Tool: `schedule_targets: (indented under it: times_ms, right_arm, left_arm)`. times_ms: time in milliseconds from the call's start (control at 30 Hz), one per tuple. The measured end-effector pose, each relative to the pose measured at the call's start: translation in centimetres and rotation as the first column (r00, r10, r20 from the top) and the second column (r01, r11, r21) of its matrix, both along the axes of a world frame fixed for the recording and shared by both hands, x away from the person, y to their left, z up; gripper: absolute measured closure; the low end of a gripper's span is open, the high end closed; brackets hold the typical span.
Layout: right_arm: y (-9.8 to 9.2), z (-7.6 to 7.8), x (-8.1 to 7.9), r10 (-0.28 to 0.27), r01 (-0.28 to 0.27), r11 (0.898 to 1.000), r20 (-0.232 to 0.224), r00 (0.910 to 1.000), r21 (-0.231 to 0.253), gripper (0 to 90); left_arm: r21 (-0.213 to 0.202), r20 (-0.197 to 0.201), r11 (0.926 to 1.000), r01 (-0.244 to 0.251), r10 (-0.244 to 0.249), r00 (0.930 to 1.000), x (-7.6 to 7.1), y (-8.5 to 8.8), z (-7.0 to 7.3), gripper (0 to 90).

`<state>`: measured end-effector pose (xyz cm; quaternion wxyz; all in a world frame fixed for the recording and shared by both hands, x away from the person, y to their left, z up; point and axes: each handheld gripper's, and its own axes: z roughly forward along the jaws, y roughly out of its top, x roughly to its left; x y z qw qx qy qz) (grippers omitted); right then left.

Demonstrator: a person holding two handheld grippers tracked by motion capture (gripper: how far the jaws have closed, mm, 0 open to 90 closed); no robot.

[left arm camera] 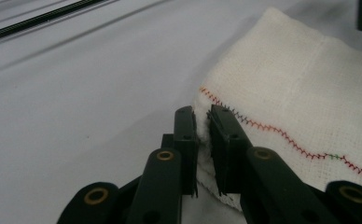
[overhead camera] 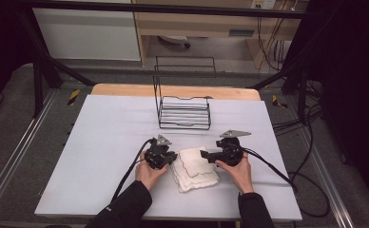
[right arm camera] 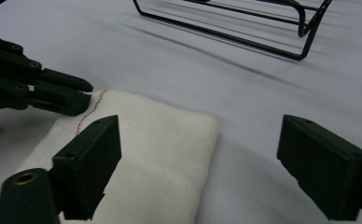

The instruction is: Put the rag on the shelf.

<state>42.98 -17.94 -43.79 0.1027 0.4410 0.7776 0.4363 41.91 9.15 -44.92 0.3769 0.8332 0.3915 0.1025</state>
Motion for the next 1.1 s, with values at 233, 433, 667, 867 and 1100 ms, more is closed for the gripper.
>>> schedule_targets:
  times_ms: [233,433,667,867,1100]
  right_arm:
    - [0.4,-0.9,1.3,-0.018,0.018,1.000,-0.036,0.9992,0.002,34.9]
    - [0.6,-1.5,1.5,0.007,-0.008,1.000,-0.058,0.9983,-0.022,50.3]
    - [0.8,-1.7,1.5,0.026,-0.027,1.000,-0.088,0.9957,-0.006,63.4]
    - [0.9,-1.7,1.5,0.041,-0.040,0.999,-0.109,0.9932,0.010,74.9]
    - [0.8,-1.4,1.2,0.043,-0.042,0.999,-0.105,0.9936,0.013,81.8]
  left_arm:
    - [0.000,0.007,1.0000,0.010,-0.010,0.9999,0.0,0.1,0.0,80.7]
    - [-0.003,0.008,0.9999,0.013,-0.013,0.9999,0.0,0.1,-0.1,80.7]
    - [-0.005,0.006,0.9998,0.017,-0.017,0.9998,0.1,0.1,-0.1,80.7]
    - [-0.010,0.001,0.9998,0.017,-0.017,0.9999,0.1,0.2,-0.1,80.7]
    - [-0.039,-0.026,0.9992,0.008,-0.009,0.9996,0.4,0.5,-0.1,82.0]
